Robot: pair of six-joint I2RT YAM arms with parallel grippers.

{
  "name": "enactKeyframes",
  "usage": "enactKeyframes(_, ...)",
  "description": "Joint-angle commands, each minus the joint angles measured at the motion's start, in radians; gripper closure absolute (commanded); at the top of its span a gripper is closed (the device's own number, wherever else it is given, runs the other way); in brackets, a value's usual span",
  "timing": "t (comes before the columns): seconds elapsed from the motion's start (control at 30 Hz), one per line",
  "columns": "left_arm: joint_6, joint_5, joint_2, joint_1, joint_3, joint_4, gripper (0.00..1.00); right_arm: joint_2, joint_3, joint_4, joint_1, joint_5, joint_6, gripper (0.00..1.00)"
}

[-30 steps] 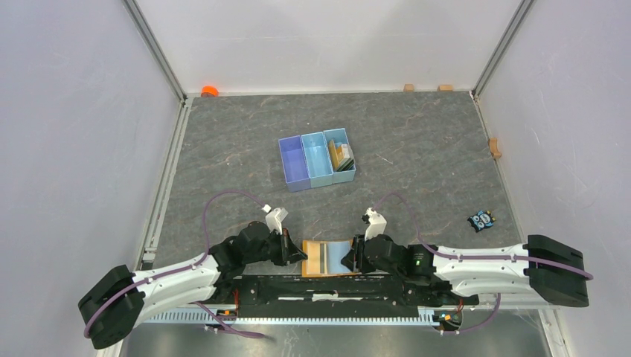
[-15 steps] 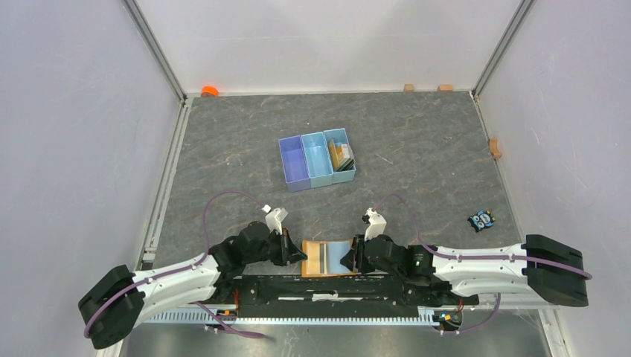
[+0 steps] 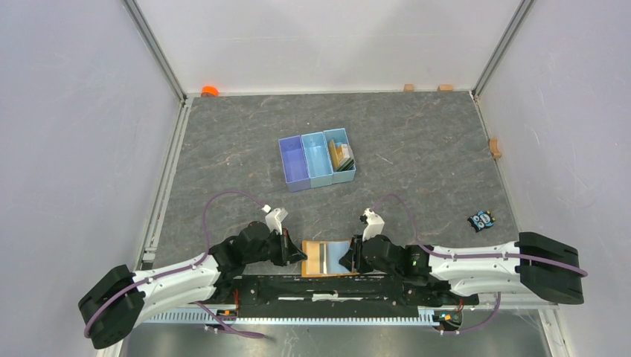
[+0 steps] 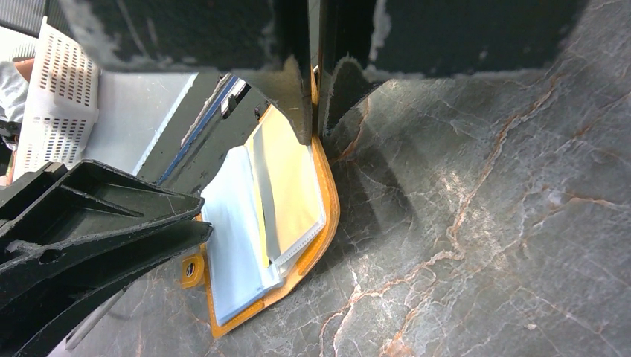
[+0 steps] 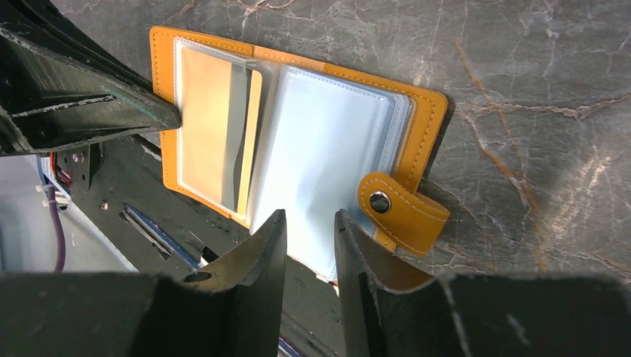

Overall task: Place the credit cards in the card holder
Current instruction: Turn over the card slot in the card holder.

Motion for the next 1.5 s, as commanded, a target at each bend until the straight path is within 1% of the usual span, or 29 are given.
enactKeyframes(0.0, -0.014, -0.007, 0.0, 0.002, 0.004, 0.008, 0.98, 0.007, 0.043, -0.048, 0.004, 0.026, -0.001, 0.65)
enactKeyframes(0.1, -0.015, -0.007, -0.003, 0.002, 0.001, 0.008, 0.98, -0.006, 0.044, -0.09, 0.004, 0.047, 0.007, 0.65)
enactKeyframes(0.23, -0.015, -0.009, -0.002, 0.002, 0.001, 0.008, 0.98, -0.023, 0.029, -0.09, 0.003, 0.047, 0.013, 0.64)
enactKeyframes(0.43, -0.016, -0.008, -0.002, 0.002, 0.0, 0.01, 0.98, -0.003, 0.032, -0.075, 0.003, 0.036, 0.012, 0.65)
enactKeyframes(1.07, -0.021, -0.009, -0.01, 0.002, -0.005, 0.008, 0.98, -0.019, 0.03, -0.089, 0.004, 0.047, 0.017, 0.65)
enactKeyframes(1.13, -0.02, -0.008, -0.01, 0.002, -0.005, 0.008, 0.98, -0.024, 0.032, -0.119, 0.004, 0.048, 0.018, 0.65)
enactKeyframes(1.33, -0.021, -0.009, -0.01, 0.002, -0.004, 0.008, 0.98, -0.039, 0.032, -0.132, 0.003, 0.054, 0.02, 0.65)
enactKeyframes(1.47, -0.021, -0.009, -0.01, 0.002, -0.003, 0.008, 0.98, -0.031, 0.029, -0.12, 0.003, 0.048, 0.017, 0.65)
